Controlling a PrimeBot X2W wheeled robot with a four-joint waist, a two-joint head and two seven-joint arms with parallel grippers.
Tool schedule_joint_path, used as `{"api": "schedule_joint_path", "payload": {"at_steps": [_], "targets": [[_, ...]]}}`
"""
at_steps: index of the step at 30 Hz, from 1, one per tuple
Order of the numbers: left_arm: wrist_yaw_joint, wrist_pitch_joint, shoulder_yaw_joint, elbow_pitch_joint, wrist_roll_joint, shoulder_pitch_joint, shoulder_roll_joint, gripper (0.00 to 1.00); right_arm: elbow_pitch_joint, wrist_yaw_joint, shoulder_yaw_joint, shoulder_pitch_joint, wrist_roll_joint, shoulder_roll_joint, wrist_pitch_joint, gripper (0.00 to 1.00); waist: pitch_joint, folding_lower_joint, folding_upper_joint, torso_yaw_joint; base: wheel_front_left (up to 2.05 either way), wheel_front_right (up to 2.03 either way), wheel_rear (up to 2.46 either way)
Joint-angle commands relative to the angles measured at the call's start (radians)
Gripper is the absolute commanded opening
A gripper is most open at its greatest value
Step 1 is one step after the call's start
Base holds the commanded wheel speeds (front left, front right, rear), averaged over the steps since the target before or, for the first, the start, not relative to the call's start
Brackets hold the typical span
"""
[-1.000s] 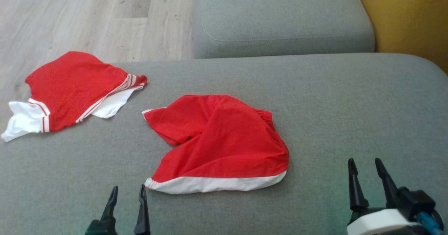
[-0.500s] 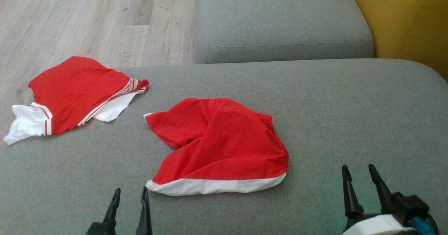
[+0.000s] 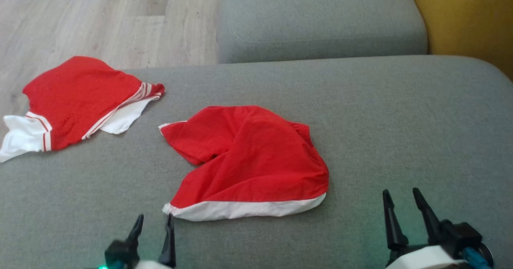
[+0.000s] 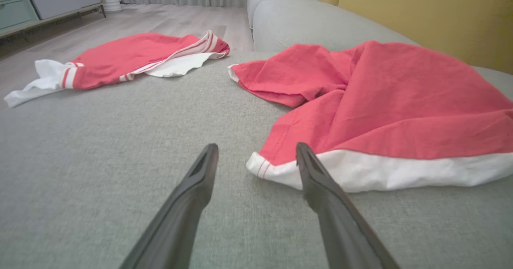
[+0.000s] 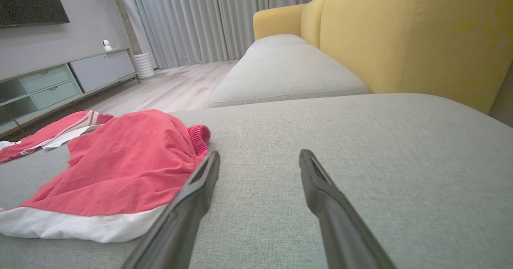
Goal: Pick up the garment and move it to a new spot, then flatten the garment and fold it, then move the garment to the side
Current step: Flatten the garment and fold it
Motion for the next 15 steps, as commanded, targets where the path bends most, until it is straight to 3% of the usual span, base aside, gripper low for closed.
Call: {"api": "schedule_joint_path", "payload": {"at_steps": [1,15], "targets": [[-0.002,0.002,0.027,-0.019,0.006,-0.076,0.003,1.0,-0.028,0.008,0.03,-0.059,-0.008,-0.007,-0.011,1.0,0.009,-0.0001,-0.0001,-0.006,0.0,0.0,0.0],[-0.039,0.057,0.025,0.195,-0.035,-0.215,-0.007,1.0,-0.022,0.008,0.054,-0.088,-0.016,-0.007,-0.011,1.0,0.077,-0.0001,-0.0001,-0.039,0.0,0.0,0.0]]}}
